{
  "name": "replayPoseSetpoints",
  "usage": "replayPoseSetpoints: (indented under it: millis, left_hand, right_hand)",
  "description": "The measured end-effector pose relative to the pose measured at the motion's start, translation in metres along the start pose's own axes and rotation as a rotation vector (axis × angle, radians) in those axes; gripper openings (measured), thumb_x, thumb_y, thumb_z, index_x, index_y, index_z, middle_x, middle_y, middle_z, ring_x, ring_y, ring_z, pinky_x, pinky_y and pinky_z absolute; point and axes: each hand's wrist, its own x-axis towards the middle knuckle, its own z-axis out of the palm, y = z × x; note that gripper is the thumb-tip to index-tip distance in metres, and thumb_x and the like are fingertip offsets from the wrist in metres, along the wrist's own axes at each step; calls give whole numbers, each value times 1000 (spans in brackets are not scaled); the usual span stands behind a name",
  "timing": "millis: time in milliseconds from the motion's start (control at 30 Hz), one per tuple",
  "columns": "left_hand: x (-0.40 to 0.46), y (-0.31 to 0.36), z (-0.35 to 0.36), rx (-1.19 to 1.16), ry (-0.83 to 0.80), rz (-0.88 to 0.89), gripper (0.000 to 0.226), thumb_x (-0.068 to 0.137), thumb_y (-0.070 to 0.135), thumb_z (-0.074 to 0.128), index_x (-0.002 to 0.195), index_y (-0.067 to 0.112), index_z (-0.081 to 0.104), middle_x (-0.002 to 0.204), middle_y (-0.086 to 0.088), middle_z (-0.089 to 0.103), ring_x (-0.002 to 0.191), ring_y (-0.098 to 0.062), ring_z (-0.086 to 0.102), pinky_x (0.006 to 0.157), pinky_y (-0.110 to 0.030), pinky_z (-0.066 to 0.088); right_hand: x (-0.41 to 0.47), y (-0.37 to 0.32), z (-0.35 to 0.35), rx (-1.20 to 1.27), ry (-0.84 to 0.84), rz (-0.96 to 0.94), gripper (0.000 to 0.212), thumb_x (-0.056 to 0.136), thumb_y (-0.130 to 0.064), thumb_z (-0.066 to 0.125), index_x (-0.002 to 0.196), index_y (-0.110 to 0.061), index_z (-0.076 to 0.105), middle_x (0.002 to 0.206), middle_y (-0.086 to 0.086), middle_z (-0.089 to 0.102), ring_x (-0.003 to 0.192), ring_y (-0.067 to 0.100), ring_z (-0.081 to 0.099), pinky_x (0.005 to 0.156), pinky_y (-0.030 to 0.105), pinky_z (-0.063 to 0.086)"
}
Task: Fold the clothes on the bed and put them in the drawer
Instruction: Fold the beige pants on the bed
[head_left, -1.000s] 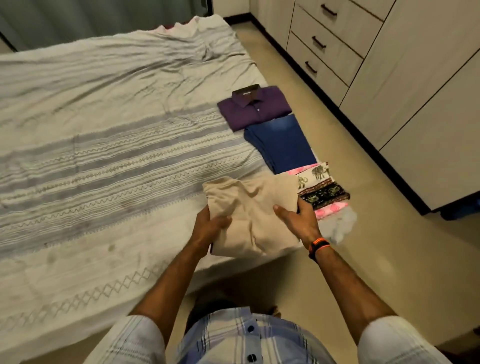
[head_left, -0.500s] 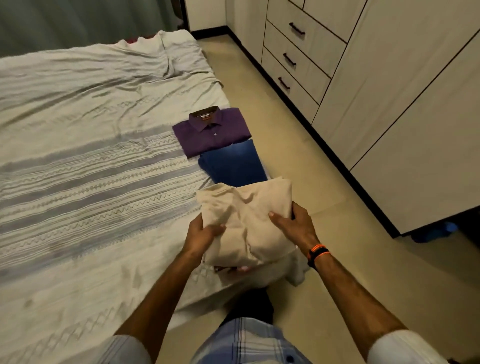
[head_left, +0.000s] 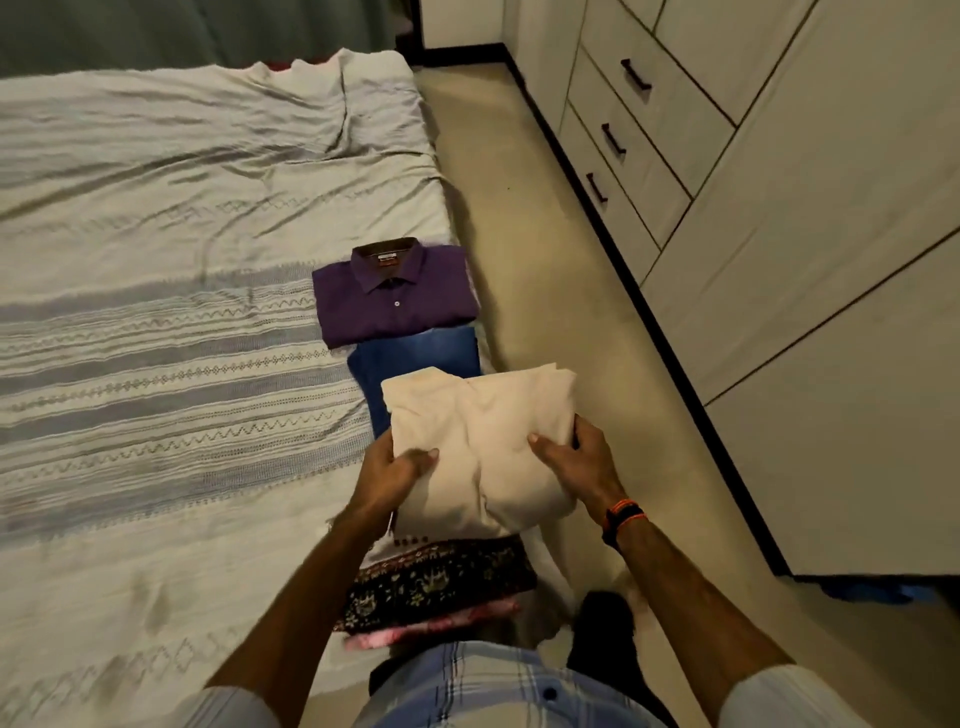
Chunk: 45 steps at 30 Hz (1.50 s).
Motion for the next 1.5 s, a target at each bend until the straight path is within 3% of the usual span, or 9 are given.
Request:
replayPoseSetpoints:
  millis: [167,333,700,1000,1200,1300,1500]
  left_hand:
    - [11,12,51,-64,127,-20,41,82,3,71,122,10,63,111,-7,71,103,-30,66,94,-53,52]
    - [12,29,103,-143,269,-52,53,71,14,79,122,13,64,111,-4,72,102,-28,67,94,-52,52]
    - [31,67,171,-243,451,-69,53,81,0,72,130,8,57,119,-8,67,107,-28,63,98,-49,49]
    - [112,92,153,-289,491,-71,46,82,-2,69,125,12,59,113,-2,66,98,-18,62,79,-33,48]
    - [208,114,106,-281,487,-93,43,77,1,71,115,20,61,111,0,67,106,-24,63,87,-38,50]
    - [248,127,76,-262,459,-136,47,83,-3,68,126,12,59,119,-6,65,108,-25,61,89,-37,49]
    - [324,138,13,-114,404,-212,57,80,12,73,134,16,58,122,-1,67,113,-23,62,100,-48,49]
  right_hand:
    - [67,-3,-36,-12,-140,-58,35,84,-24,76,116,-17,65,113,2,70,103,23,65,92,47,54]
    - [122,-13,-79,-19,-281,-80,34,83,-20,77,114,-17,67,111,0,72,100,20,67,92,46,55]
    - [208,-59,-117,-120,-489,-121,35,83,-21,76,116,-20,66,111,-1,70,102,21,65,94,44,53]
    - [290,-95,-71,-160,-540,-136,41,81,-23,77,120,-15,66,113,-1,71,102,21,66,94,45,54]
    - [367,-130,2,-203,-546,-84,30,82,-22,77,110,-23,65,109,-4,70,103,21,66,96,45,52]
    - [393,-147,35,-227,-533,-20,28,82,-21,77,106,-25,64,107,-2,70,102,22,66,96,47,53]
    - [440,-164,104,-212,-497,126,42,82,-17,75,123,-15,64,115,0,70,103,21,66,96,46,54]
